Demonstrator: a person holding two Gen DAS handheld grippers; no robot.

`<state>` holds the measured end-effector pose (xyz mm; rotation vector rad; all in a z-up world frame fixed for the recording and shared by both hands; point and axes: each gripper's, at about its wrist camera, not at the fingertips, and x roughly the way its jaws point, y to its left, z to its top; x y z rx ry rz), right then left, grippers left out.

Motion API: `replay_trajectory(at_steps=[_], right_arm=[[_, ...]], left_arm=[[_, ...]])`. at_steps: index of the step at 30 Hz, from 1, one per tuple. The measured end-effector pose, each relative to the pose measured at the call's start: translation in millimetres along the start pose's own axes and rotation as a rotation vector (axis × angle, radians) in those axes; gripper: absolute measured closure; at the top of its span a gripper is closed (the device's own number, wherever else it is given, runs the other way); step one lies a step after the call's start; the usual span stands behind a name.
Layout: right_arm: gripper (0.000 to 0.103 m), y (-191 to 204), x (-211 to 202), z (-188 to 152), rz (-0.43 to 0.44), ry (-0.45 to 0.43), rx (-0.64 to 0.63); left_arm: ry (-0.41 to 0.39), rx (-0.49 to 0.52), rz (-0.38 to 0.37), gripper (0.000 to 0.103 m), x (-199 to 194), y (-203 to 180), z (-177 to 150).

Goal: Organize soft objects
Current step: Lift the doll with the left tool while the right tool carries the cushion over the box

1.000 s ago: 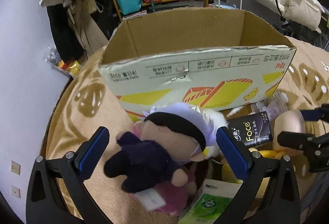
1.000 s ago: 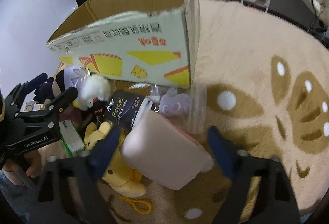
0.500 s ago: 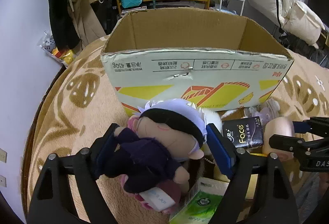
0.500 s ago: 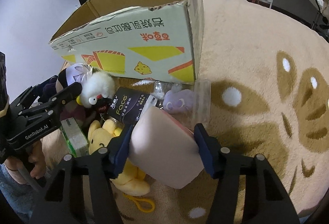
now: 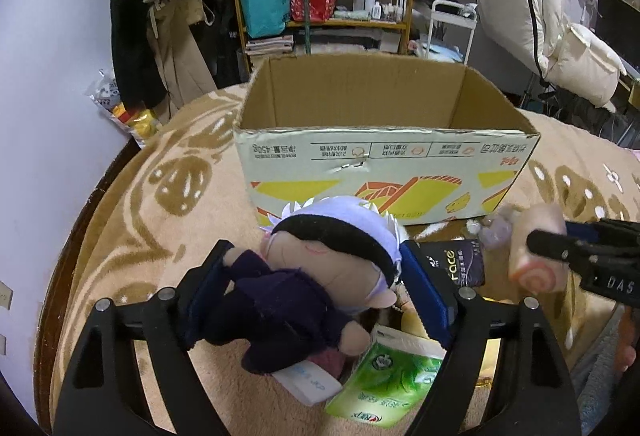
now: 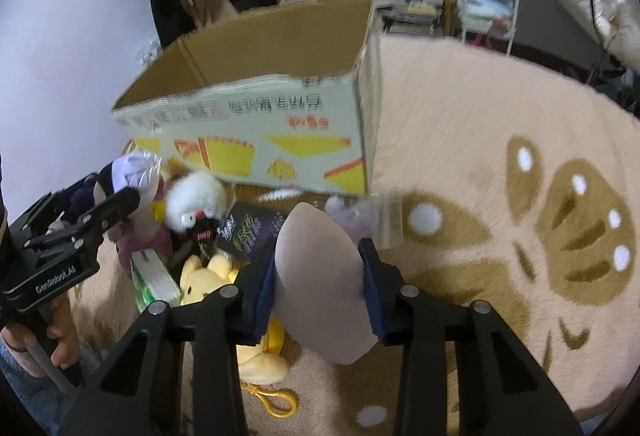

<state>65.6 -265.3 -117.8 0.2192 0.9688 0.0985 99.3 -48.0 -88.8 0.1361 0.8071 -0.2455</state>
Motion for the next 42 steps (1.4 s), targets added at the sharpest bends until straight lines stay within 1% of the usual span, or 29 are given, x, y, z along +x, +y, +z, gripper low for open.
replay_trajectory(at_steps=[2, 6, 8, 12, 16, 20, 23, 27, 30, 34, 36, 39, 42], right_arm=[[0.064, 1.2, -9.5, 0.4, 0.000, -0.036, 0.004], [0.065, 5.5, -29.6, -0.4, -0.004, -0.103, 0.003], [0.065, 4.5, -35.4, 1.4, -0.002, -0.137, -0.006], [0.065, 10.5, -50.2, 1.6, 0.000, -0.211, -0.033], [0.065, 15.5, -65.9, 6.5, 0.004, -0.288, -0.047], [0.065, 20.1, -78.2, 15.2, 0.012, -0.351, -0.057], [0.065, 24.7, -83.8, 23.7, 0.020, -0.384, -0.077], [0.065, 33.9, -89.4, 36.0, 0.003, -0.420, -0.138], [0.065, 39.5, -92.4, 45.9, 0.005, -0.440, -0.160], [0.065, 45.0, -93.3, 60.4, 0.017, -0.461, -0.179], [0.065, 47.4, -93.0, 68.5, 0.025, -0.471, -0.186], [0.064, 51.9, -90.3, 82.0, 0.030, -0.484, -0.202], [0.064, 54.9, -87.9, 93.3, 0.032, -0.497, -0.212]], left_arm=[[-0.014, -0.004, 0.004, 0.021, -6.2, 0.1, -0.7], [-0.068, -0.018, 0.017, 0.021, -25.5, 2.2, -0.7], [-0.124, -0.021, 0.045, 0.021, -41.0, 2.8, -0.9], [-0.240, -0.031, 0.065, 0.021, -69.9, 4.8, 0.6], [-0.320, -0.052, 0.083, 0.021, -89.6, 10.3, 6.6], [-0.355, -0.066, 0.078, 0.021, -97.9, 15.1, 15.7], [-0.373, -0.053, 0.089, 0.021, -99.8, 15.5, 24.6], [-0.398, -0.020, 0.101, 0.021, -104.0, 11.4, 39.0], [-0.420, -0.008, 0.109, 0.021, -109.2, 10.4, 50.7], [-0.412, -0.033, 0.085, 0.021, -111.8, 16.0, 67.9], [-0.430, -0.041, 0.077, 0.021, -114.1, 18.9, 77.5], [-0.450, -0.028, 0.084, 0.021, -112.8, 19.4, 92.7], [-0.462, 0.000, 0.107, 0.021, -106.0, 15.5, 107.7]])
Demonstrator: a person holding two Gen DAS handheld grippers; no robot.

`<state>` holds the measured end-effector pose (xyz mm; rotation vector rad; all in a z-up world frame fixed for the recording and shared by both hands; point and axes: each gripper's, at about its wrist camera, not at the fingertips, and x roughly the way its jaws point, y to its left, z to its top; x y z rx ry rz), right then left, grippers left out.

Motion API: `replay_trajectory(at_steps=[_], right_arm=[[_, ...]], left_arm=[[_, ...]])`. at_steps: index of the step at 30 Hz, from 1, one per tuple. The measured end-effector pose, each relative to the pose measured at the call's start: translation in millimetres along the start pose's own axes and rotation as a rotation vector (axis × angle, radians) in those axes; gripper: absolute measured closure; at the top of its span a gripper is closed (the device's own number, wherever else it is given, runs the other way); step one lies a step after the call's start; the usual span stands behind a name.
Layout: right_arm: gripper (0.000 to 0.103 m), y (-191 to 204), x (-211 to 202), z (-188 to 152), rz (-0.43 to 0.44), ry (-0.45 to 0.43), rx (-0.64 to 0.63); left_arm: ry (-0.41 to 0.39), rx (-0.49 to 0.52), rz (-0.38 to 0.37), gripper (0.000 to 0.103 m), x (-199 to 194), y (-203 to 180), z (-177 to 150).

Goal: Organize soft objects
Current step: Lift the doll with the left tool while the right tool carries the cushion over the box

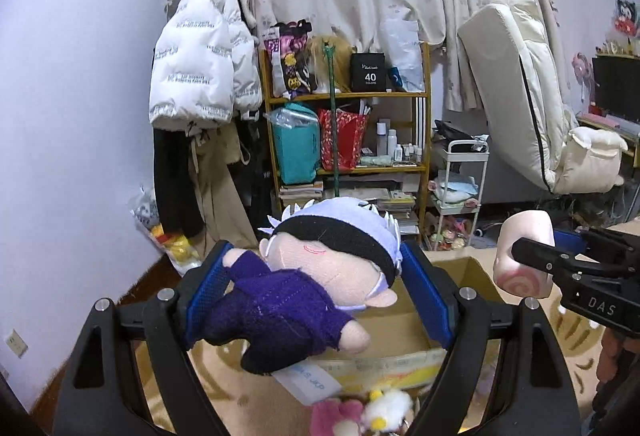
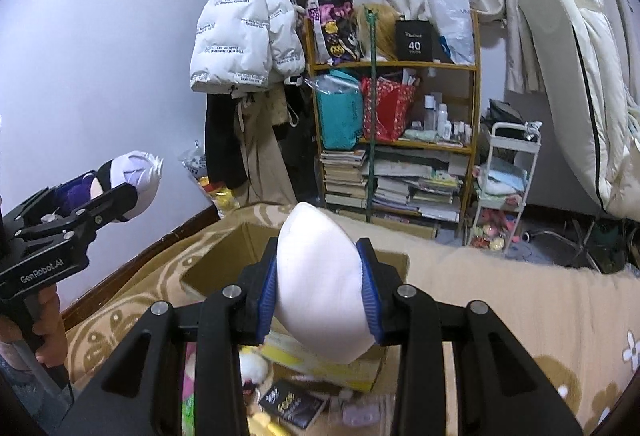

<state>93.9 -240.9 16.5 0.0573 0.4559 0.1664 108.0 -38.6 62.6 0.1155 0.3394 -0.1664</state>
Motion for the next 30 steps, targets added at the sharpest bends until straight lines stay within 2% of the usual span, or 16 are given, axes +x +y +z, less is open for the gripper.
replay_trajectory(at_steps=[6, 12, 24, 30], right_arm=[[0.064, 0.0, 12.7, 11.8, 0.016, -0.033, -0.004], [0.063, -6.2, 24.7, 10.5, 0.031, -0.031, 0.019], [0.057, -20.4, 63.1, -16.8, 0.052, 0.060, 0.077], [0.052, -28.8, 73.3, -30.4, 0.045, 0.111, 0.113]], left_arm=[[-0.012, 0.042, 0.008, 0.020, 20.0, -11.5, 1.5], [0.025, 0.061, -0.002, 0.020, 44.7, -15.5, -13.3], [0.144, 0.077, -0.029, 0.020, 86.3, -25.6, -56.3], [0.190, 0.100, -0.007, 0.020, 95.7, -29.5, -70.1]])
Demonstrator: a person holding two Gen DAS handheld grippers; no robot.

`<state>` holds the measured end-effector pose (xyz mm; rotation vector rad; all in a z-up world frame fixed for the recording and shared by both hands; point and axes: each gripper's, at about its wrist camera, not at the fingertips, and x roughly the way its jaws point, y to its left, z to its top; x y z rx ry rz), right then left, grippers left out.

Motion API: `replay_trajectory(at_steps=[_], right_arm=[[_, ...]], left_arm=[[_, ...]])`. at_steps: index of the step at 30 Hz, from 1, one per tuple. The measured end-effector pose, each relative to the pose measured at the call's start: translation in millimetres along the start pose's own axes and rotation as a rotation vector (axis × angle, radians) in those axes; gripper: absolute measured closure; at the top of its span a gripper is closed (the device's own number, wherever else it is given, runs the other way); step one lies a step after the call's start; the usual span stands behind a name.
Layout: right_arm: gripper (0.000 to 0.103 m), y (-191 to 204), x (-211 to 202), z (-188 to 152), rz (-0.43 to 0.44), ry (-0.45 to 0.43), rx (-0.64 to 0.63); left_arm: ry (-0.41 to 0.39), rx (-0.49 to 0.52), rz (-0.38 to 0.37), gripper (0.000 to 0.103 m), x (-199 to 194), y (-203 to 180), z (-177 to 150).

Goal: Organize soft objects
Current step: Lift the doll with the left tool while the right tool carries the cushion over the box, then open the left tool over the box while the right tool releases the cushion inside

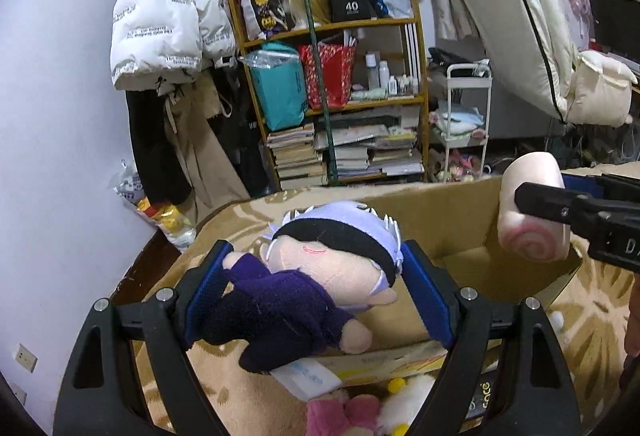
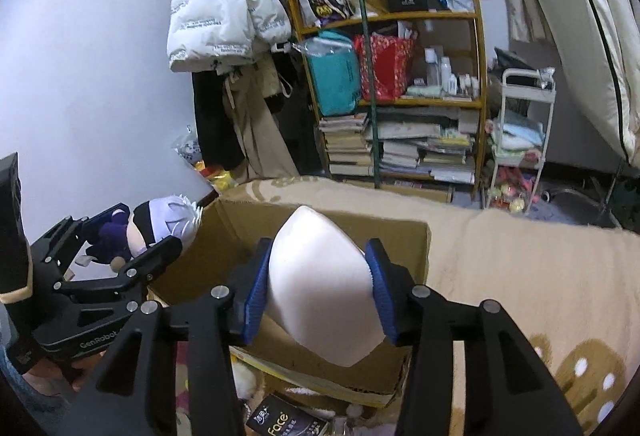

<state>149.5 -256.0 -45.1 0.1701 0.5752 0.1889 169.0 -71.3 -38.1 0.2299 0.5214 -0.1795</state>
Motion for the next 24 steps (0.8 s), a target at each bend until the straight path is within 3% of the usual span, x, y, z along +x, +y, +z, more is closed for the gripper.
replay_trajectory(at_steps=[4, 10, 12, 17, 24], right_arm=[[0.050, -1.0, 1.4, -3.5, 0.011, 0.017, 0.006], [0.045, 1.5, 0.2, -8.8, 0.017, 0.035, 0.002], [0.032, 2.6, -2.8, -9.2, 0.016, 0.029, 0.001], [0.015, 4.1, -15.9, -10.4, 0.004, 0.005, 0.015], [0.000, 4.4, -41.0, -13.3, -0.026, -0.015, 0.036]], left_arm=[[0.026, -0.009, 0.004, 0.018, 3.3, 2.2, -3.3], [0.012, 0.010, 0.036, 0.005, -2.4, 2.2, -7.1], [0.014, 0.026, 0.053, 0.005, -4.4, 0.4, -10.2], [0.011, 0.047, 0.067, 0.004, -15.1, -1.0, -14.3], [0.007, 0.047, 0.087, 0.001, -36.8, 1.3, -17.2]])
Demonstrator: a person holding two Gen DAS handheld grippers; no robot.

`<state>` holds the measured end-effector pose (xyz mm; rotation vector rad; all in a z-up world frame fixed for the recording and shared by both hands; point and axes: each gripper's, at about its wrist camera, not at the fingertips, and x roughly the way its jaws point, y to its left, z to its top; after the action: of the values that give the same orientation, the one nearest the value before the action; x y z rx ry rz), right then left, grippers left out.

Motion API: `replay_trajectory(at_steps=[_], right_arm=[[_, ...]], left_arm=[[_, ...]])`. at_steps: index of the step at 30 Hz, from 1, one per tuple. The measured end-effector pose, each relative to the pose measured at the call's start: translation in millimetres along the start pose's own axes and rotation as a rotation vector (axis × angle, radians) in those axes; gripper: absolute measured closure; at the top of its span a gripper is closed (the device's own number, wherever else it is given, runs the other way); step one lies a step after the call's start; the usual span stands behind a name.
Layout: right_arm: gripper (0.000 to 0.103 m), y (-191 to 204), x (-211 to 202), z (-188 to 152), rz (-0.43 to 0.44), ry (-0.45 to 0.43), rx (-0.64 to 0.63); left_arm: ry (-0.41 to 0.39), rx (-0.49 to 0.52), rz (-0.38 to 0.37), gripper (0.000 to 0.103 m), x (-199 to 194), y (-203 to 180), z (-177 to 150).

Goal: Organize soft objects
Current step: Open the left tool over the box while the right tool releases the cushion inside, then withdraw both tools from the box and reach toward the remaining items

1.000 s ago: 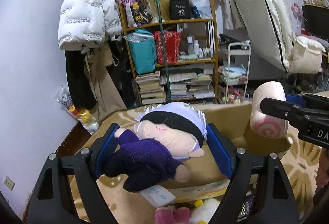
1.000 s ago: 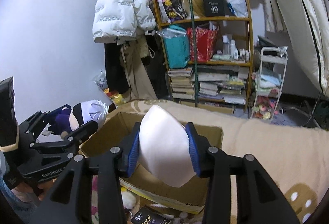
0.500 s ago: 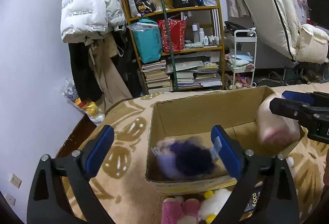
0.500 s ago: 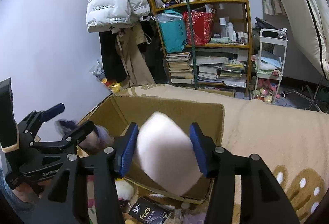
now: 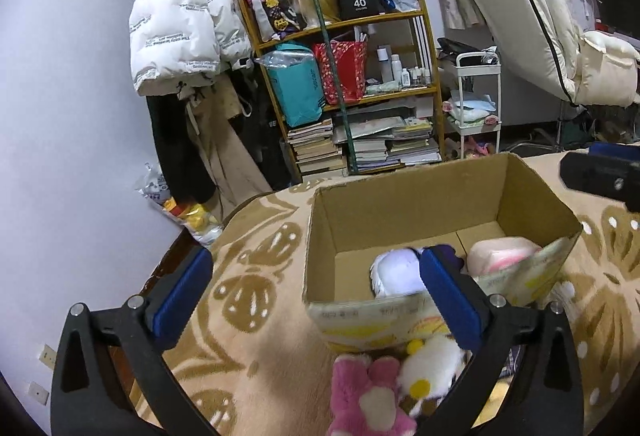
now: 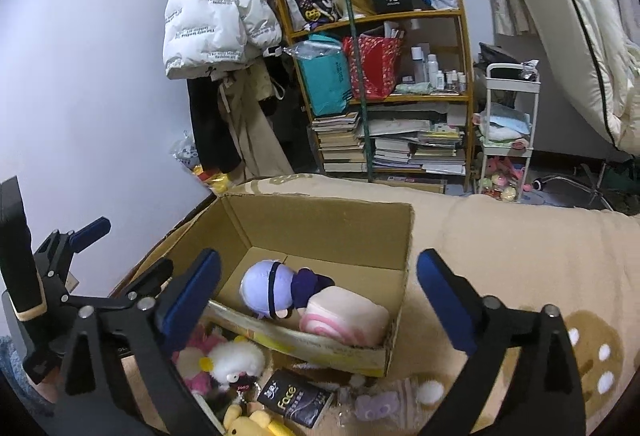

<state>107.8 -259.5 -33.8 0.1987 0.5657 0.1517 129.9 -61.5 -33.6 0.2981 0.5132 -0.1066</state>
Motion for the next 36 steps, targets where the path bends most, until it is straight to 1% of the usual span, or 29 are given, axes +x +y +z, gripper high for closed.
replay_trajectory(at_steps=[4, 7, 10, 15, 19, 24, 29, 32, 36], right_arm=[[0.000, -0.1, -12.8, -6.7, -0.009, 0.018, 0.020], [0.000, 0.8, -19.4, -12.3, -0.016, 0.036, 0.017], [0.000, 3.7, -26.5, -17.7, -0.025, 0.045, 0.014], [0.000, 7.2, -40.0, -28.2, -0.016, 0.059, 0.027], [0.000, 12.0, -48.6, -35.3, -0.015, 0.068, 0.021], [0.000, 19.0, -54.6, -44.6, -0.010, 0.102, 0.007], [0.000, 22.3, -58.4, -52.6, -0.006, 0.132, -0.009], [0.000, 23.6, -58.9, -55.9, 0.003, 0.148, -0.008], [0.000, 25.8, -56.6, -63.9, -0.002, 0.171, -0.022]], left_arm=[[0.042, -0.010, 0.001, 0.001, -7.7, 3.4, -8.6], [0.054, -0.036, 0.016, 0.001, -19.3, 9.2, -15.0], [0.070, -0.060, 0.014, 0.001, -29.9, 15.1, -20.6], [0.087, -0.086, 0.024, 0.001, -52.5, 24.0, -28.6], [0.101, -0.111, 0.009, 0.001, -70.4, 28.7, -37.4], [0.135, -0.131, -0.033, 0.001, -85.3, 33.0, -44.8], [0.161, -0.119, -0.081, 0.001, -93.7, 27.0, -51.2], [0.171, -0.096, -0.095, 0.001, -93.9, 21.7, -53.9], [0.187, -0.070, -0.093, 0.001, -90.2, 14.1, -56.1]])
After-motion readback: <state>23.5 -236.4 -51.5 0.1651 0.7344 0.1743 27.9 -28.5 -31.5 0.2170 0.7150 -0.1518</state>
